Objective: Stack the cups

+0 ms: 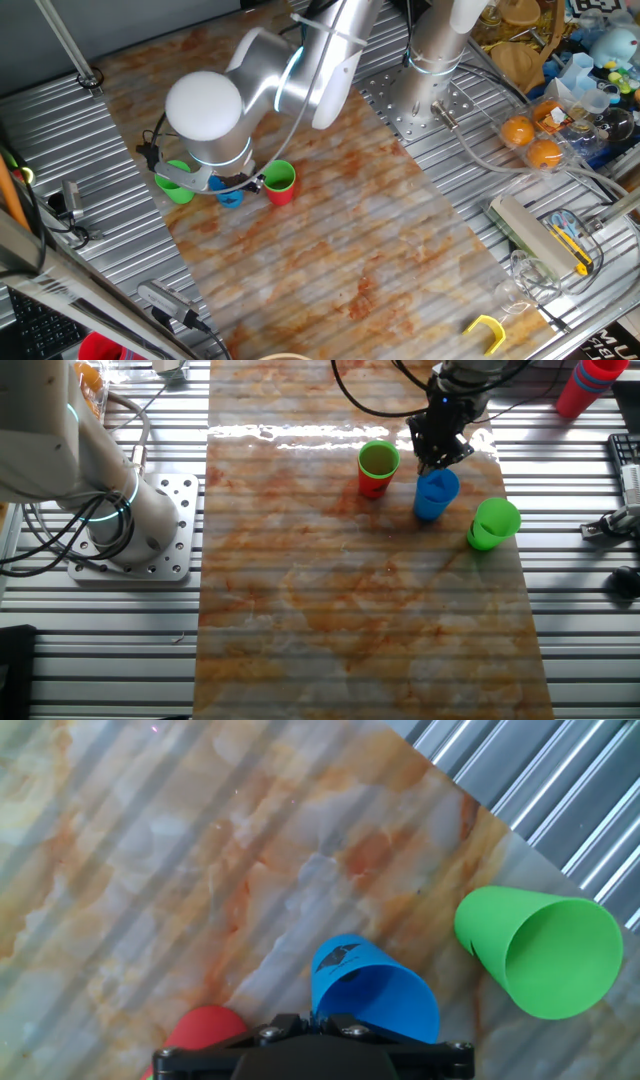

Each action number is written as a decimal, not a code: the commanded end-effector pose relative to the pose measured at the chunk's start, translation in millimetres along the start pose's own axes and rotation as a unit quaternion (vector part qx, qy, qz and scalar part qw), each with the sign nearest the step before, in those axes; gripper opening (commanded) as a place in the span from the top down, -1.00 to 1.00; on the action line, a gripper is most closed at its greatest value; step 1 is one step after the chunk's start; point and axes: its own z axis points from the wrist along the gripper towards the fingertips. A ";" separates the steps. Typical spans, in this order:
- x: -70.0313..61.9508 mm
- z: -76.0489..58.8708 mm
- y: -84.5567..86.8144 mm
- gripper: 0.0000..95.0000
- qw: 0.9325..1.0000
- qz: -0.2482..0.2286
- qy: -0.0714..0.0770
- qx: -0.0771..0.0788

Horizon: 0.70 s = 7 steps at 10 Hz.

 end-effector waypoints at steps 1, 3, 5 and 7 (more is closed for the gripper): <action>3.7 -5.7 -3.4 1.00 1.000 -0.003 -0.005 0.004; 11.4 -27.0 -10.3 1.00 1.000 -0.015 -0.001 0.015; 18.4 -41.6 -1.4 1.00 0.999 -0.018 0.004 0.027; 23.4 -51.7 13.3 1.00 0.999 -0.018 0.009 0.040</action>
